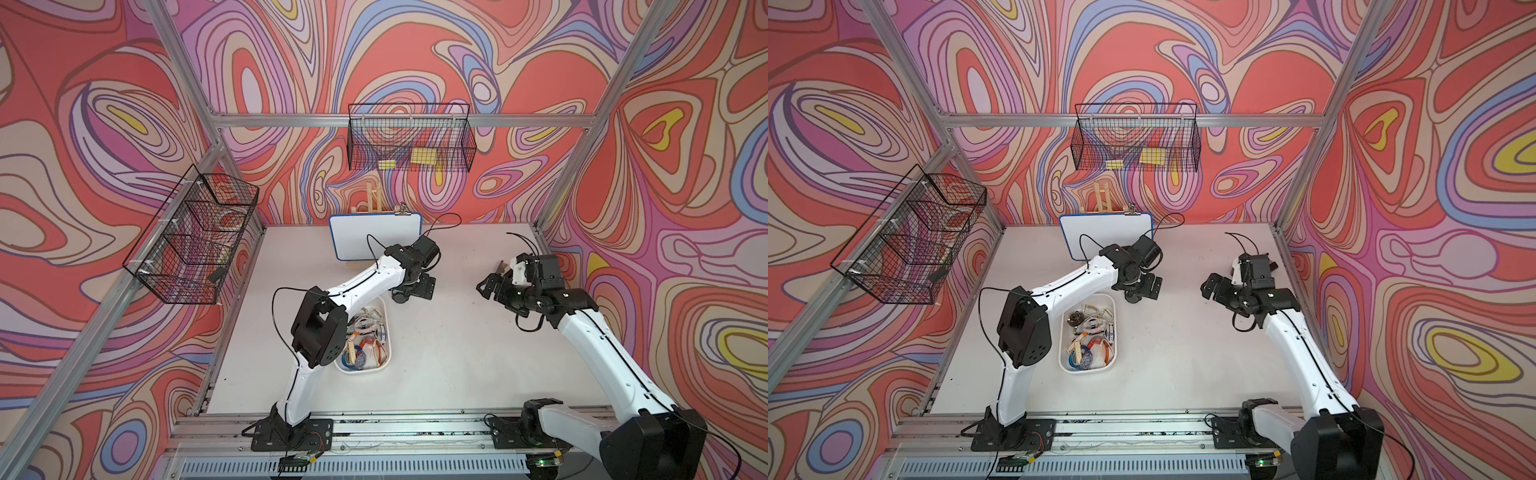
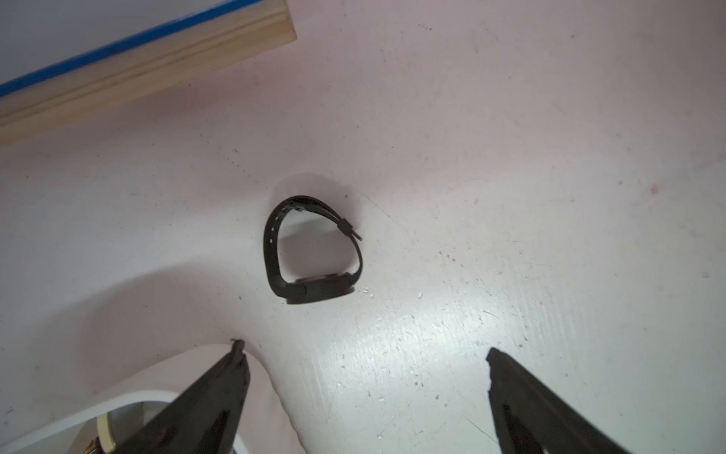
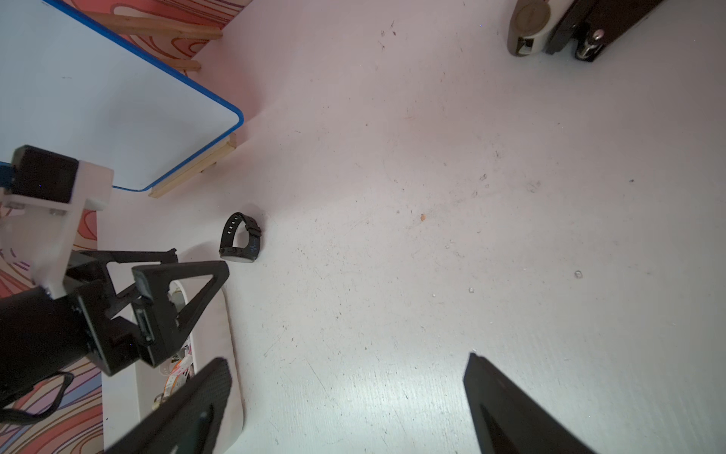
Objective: Put the watch into the storage box
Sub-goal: Pick up the watch at the center of the board.
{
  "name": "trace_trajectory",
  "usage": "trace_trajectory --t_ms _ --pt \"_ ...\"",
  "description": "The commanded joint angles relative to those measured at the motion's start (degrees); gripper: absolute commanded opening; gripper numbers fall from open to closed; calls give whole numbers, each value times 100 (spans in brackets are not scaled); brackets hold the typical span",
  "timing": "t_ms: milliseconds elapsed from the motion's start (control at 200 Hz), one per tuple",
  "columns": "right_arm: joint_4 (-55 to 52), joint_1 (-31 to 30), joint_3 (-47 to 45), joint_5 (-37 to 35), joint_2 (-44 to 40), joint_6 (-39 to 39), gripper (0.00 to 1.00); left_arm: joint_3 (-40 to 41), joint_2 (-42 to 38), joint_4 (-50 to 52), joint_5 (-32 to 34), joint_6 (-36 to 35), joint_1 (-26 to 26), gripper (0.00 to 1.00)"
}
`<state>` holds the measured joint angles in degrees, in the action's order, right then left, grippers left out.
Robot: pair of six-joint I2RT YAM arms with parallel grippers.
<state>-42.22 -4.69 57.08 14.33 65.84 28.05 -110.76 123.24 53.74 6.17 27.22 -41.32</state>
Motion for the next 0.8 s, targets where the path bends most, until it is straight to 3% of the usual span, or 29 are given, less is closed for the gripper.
trace_trajectory --t_ms 0,796 --pt "3 8 -81 42 -94 -98 98 -113 194 520 31 -214 122 100" --pt "3 4 -112 135 -28 -176 98 -901 1419 526 -75 -345 371 98"
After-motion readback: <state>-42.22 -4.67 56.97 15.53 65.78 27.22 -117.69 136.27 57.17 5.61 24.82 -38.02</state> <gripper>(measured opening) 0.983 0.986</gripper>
